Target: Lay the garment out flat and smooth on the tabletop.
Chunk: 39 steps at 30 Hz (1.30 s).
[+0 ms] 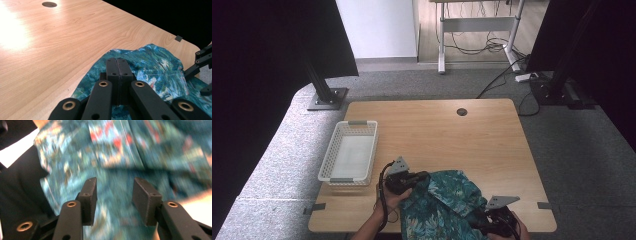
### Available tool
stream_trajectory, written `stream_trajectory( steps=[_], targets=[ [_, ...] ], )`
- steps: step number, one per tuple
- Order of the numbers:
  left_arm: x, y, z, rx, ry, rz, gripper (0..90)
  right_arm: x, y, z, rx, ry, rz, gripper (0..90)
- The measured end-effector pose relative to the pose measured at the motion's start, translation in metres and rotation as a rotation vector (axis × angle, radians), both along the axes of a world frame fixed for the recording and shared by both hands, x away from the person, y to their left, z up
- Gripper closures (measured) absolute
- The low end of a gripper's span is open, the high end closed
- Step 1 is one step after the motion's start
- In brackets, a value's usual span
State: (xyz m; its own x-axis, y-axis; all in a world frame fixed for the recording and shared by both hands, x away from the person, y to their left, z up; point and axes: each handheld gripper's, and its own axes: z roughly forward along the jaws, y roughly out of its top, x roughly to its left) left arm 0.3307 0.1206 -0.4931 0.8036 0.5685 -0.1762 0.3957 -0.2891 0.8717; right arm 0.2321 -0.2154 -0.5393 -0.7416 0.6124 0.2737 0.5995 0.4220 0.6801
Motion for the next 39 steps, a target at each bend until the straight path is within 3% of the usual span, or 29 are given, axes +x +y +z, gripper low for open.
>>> stream_trajectory(
  steps=[4,9,12,17,26,34,39],
  targets=[
    [0.008,0.001,0.0,-0.008,0.016,-0.028,89.6,0.014,0.014,-0.005,0.015,0.004,0.032,54.0],
    [0.014,0.005,-0.003,-0.022,0.054,-0.053,89.6,0.02,0.009,-0.011,0.036,0.021,0.019,54.8],
    [0.017,0.006,-0.004,0.015,0.056,-0.068,89.6,0.023,0.005,-0.011,0.043,0.023,0.005,54.9],
    [0.027,0.009,-0.001,0.027,0.06,-0.051,89.6,0.029,-0.001,-0.013,0.072,0.038,-0.003,56.9],
    [0.052,0.003,0.006,0.042,0.058,-0.028,89.6,0.029,-0.004,-0.014,0.074,0.034,0.023,57.7],
    [0.079,-0.009,0.001,0.048,0.085,-0.031,89.5,0.03,-0.007,-0.015,0.083,0.037,0.034,58.2],
    [0.085,-0.014,-0.001,0.054,0.087,-0.031,89.5,0.029,-0.011,-0.016,0.1,0.04,0.034,58.7]
  ],
)
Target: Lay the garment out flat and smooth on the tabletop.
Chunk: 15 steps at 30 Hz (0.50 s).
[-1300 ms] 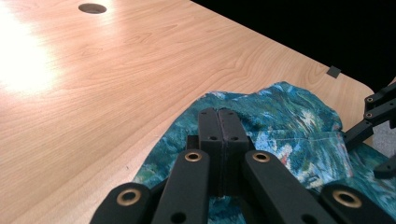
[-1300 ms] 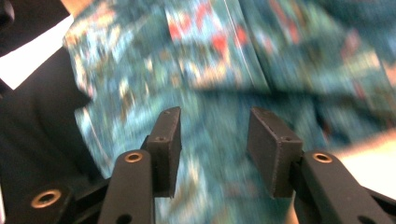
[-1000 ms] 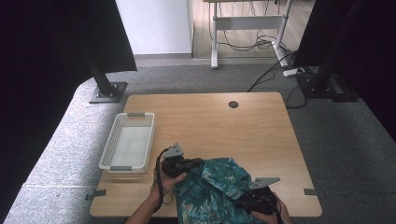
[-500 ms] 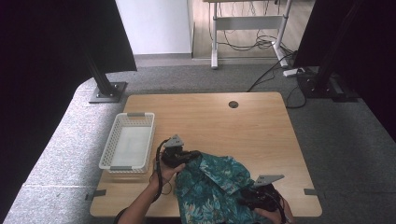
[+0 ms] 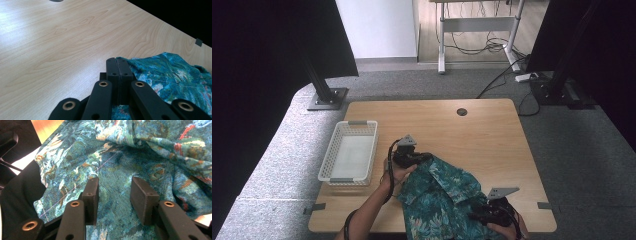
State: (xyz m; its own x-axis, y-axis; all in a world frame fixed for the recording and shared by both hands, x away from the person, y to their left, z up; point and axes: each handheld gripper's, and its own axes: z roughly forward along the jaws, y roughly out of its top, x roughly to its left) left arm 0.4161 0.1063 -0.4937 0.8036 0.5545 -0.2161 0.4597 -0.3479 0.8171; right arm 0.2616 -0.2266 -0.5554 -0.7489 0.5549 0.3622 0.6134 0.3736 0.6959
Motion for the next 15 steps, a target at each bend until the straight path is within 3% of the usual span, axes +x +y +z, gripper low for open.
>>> stream_trajectory(
  steps=[6,15],
  targets=[
    [0.007,-0.003,-0.002,0.013,0.002,0.014,89.5,-0.001,-0.007,0.0,0.007,0.005,-0.001,58.7],
    [0.017,0.0,-0.02,0.049,0.051,0.05,89.4,-0.001,-0.009,0.0,0.001,0.003,0.007,58.5]
  ],
)
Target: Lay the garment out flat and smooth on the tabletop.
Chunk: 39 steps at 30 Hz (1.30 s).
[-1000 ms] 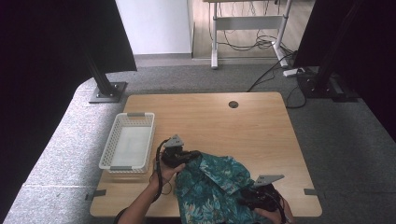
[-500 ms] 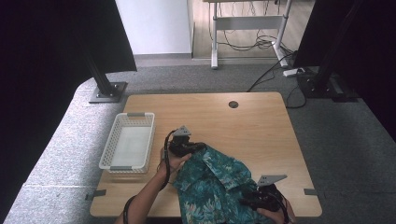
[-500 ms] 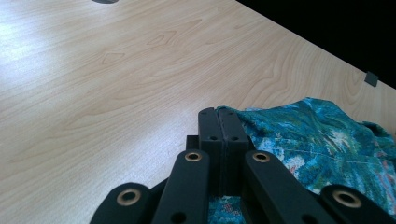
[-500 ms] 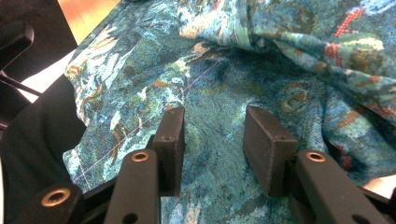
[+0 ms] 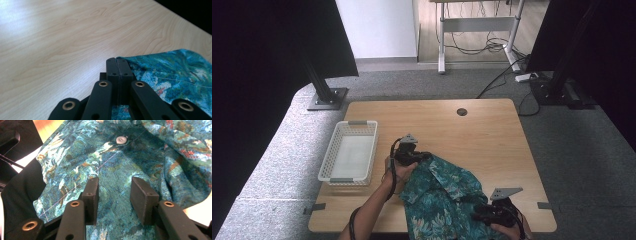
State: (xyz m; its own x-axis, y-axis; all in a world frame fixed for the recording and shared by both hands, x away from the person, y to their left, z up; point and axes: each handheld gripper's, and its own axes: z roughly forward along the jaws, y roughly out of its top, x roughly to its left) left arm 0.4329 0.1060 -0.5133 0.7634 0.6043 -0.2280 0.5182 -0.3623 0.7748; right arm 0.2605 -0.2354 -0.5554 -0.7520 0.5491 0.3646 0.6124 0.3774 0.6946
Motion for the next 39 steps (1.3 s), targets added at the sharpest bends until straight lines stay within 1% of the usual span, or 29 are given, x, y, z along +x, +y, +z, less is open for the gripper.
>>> stream_trajectory(
  steps=[1,5,6,8,9,10,12,13,15,16,18,19,20,21,23,25,27,30,34,37,39],
  targets=[
    [0.0,0.0,-0.002,-0.001,0.004,0.002,89.4,0.0,0.0,0.0,-0.002,-0.001,0.0,58.5],
    [-0.002,-0.005,-0.009,0.033,0.017,-0.01,88.8,0.0,0.001,0.0,-0.005,-0.003,0.0,58.5],
    [-0.003,-0.006,-0.011,0.035,0.022,-0.011,87.8,0.0,0.001,0.0,-0.004,-0.003,-0.001,58.5],
    [-0.005,-0.008,-0.014,0.04,0.034,-0.019,84.8,0.0,0.001,0.0,-0.005,-0.001,-0.001,58.4],
    [-0.006,-0.008,-0.015,0.045,0.043,-0.025,79.8,0.0,0.001,0.0,-0.004,-0.002,-0.003,58.4],
    [-0.009,-0.008,-0.015,0.051,0.033,-0.021,74.1,0.0,0.001,0.001,-0.005,-0.002,-0.003,58.3],
    [-0.012,-0.005,-0.012,0.034,0.024,-0.013,66.4,0.0,0.001,0.001,-0.011,-0.002,-0.001,58.2],
    [-0.015,-0.002,-0.01,0.026,0.02,-0.015,60.7,0.0,0.002,0.001,-0.013,-0.004,-0.001,58.0],
    [-0.02,0.003,-0.006,0.005,0.013,-0.026,59.9,0.0,0.002,0.001,-0.014,-0.005,-0.002,58.0],
    [-0.023,0.004,-0.004,0.001,0.014,-0.041,58.4,0.0,0.002,0.001,-0.014,-0.005,-0.002,58.0],
    [-0.031,0.007,0.0,-0.001,0.002,-0.051,56.8,0.001,0.002,0.001,-0.013,-0.006,-0.003,57.9],
    [-0.037,0.01,0.002,-0.013,-0.004,-0.058,56.2,0.002,0.002,0.001,-0.014,-0.005,-0.006,57.6],
    [-0.037,0.01,0.002,-0.013,-0.004,-0.058,54.4,0.002,0.002,0.001,-0.014,-0.005,-0.006,57.6],
    [-0.042,0.012,0.004,-0.017,-0.018,-0.056,54.4,0.002,0.003,0.001,-0.015,-0.005,-0.009,56.9],
    [-0.051,0.017,0.007,-0.016,-0.033,-0.056,53.3,0.002,0.005,0.002,-0.023,-0.009,-0.009,56.1],
    [-0.059,0.024,0.01,-0.026,-0.052,-0.041,51.5,0.002,0.006,0.002,-0.028,-0.011,-0.011,56.2],
    [-0.067,0.03,0.013,-0.025,-0.072,-0.027,50.0,0.002,0.006,0.002,-0.028,-0.01,-0.013,56.2],
    [-0.082,0.033,0.015,-0.028,-0.084,-0.059,49.9,0.001,0.006,0.002,-0.028,-0.01,-0.014,56.1],
    [-0.106,0.023,0.013,-0.034,-0.08,-0.138,49.7,0.0,0.008,0.004,-0.043,-0.014,-0.013,53.3],
    [-0.124,0.009,0.004,-0.012,-0.057,-0.205,49.0,-0.001,0.011,0.005,-0.058,-0.02,-0.013,52.0],
    [-0.134,-0.001,-0.002,0.018,-0.049,-0.239,48.5,-0.001,0.012,0.005,-0.061,-0.023,-0.013,51.5]
  ],
)
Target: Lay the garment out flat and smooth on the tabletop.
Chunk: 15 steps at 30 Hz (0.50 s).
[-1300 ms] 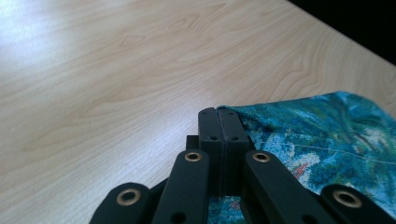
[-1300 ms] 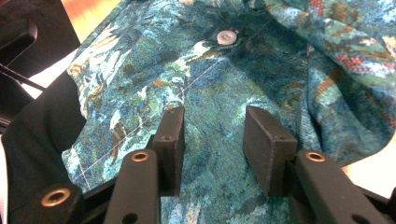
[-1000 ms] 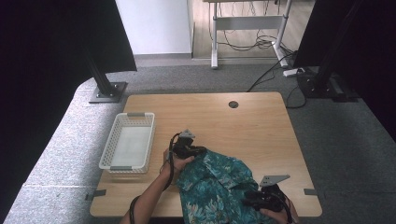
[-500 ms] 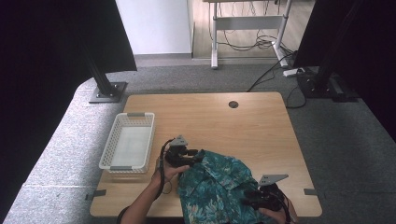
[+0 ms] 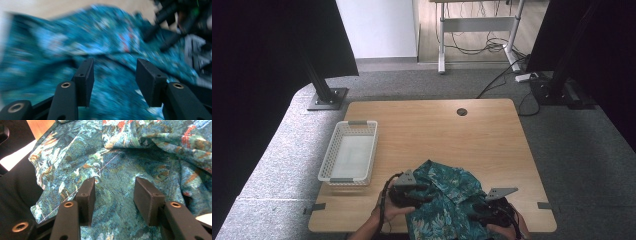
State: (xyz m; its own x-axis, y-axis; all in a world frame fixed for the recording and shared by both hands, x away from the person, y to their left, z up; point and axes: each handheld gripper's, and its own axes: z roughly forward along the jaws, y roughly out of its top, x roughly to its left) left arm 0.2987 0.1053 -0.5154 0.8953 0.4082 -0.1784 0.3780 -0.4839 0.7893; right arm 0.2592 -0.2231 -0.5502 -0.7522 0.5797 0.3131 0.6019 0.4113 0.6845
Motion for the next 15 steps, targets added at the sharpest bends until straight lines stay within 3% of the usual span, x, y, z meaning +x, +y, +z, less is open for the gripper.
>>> stream_trajectory(
  steps=[4,7,10,15],
  targets=[
    [-0.014,-0.014,-0.011,0.04,0.017,-0.054,48.1,-0.001,0.002,0.002,-0.004,-0.024,-0.011,49.5],
    [-0.019,-0.02,-0.017,0.054,0.023,-0.073,48.0,-0.002,0.006,0.007,-0.016,-0.072,-0.019,49.0],
    [-0.019,-0.022,-0.02,0.056,0.03,-0.076,48.0,-0.002,0.01,0.012,-0.022,-0.109,-0.021,48.9],
    [-0.018,-0.022,-0.023,0.049,0.039,-0.067,47.7,0.0,0.014,0.017,-0.015,-0.129,-0.021,48.5]
  ],
)
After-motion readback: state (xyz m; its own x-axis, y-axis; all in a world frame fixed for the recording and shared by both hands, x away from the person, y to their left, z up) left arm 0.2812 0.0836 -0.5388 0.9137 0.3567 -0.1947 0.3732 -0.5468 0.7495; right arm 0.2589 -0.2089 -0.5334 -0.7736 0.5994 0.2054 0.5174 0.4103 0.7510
